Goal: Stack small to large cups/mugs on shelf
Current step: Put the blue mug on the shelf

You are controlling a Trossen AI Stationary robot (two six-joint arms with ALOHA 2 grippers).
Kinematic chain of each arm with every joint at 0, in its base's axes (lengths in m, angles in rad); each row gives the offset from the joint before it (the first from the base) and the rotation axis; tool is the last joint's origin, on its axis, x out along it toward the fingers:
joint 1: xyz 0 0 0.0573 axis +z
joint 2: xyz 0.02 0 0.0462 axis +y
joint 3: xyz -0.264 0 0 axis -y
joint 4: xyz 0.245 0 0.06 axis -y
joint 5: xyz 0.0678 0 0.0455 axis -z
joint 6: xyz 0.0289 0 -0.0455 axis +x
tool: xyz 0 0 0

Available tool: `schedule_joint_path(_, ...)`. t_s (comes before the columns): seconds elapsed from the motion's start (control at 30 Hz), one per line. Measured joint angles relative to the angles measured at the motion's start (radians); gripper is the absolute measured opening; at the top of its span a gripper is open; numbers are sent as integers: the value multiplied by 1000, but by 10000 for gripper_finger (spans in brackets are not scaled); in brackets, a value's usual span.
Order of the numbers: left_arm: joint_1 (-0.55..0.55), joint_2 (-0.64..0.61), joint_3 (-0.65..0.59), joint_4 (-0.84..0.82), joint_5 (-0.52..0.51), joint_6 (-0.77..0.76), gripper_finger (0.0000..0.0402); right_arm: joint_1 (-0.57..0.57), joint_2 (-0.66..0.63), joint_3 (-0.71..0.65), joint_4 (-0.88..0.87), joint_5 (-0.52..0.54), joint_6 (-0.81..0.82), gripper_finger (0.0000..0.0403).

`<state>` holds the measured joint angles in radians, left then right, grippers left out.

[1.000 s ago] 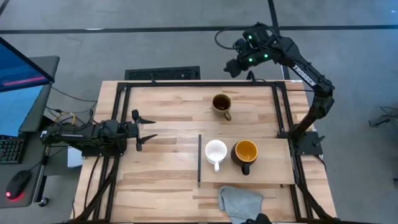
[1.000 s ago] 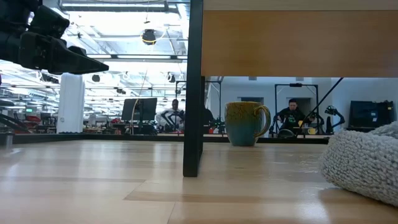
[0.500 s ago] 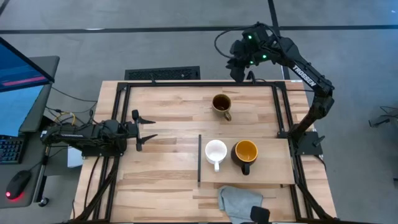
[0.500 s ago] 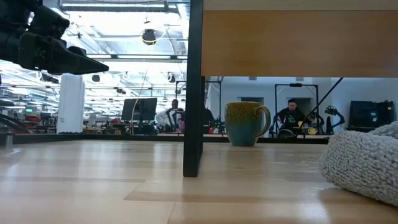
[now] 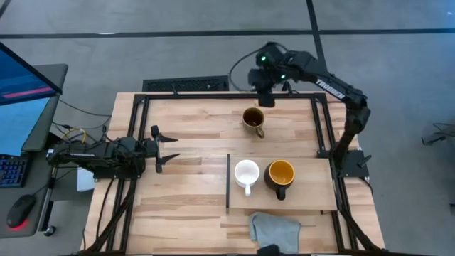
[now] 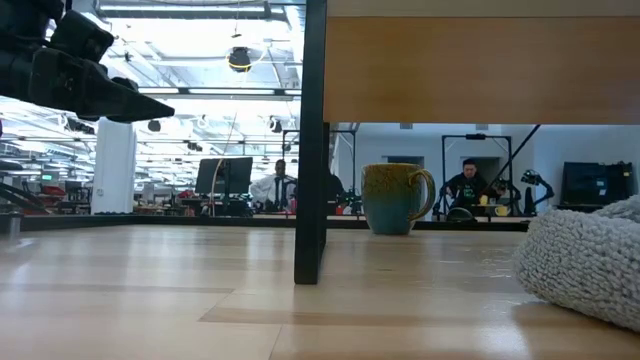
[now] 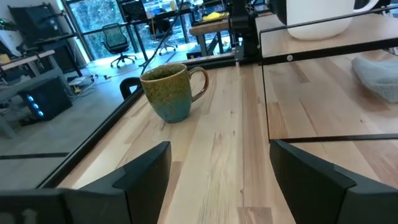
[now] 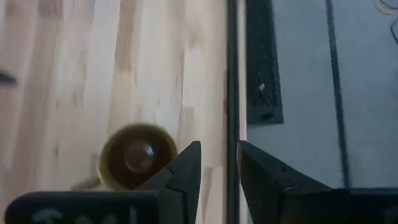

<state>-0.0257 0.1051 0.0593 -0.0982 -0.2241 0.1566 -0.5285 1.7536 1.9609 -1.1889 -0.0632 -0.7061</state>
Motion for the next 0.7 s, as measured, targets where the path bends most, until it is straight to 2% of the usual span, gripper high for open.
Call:
schedule_joint_path(0.3, 0, 0, 0, -1, 0, 0, 266, 105, 70, 0, -97, 149, -138, 127)
schedule_joint_path(0.5, 0, 0, 0, -2, 0, 0, 266, 149, 69, 0, -82, 147, -231, 127)
schedule_joint_path(0.7, 0, 0, 0, -2, 0, 0, 266, 175, 68, 0, -26, 147, -237, 127)
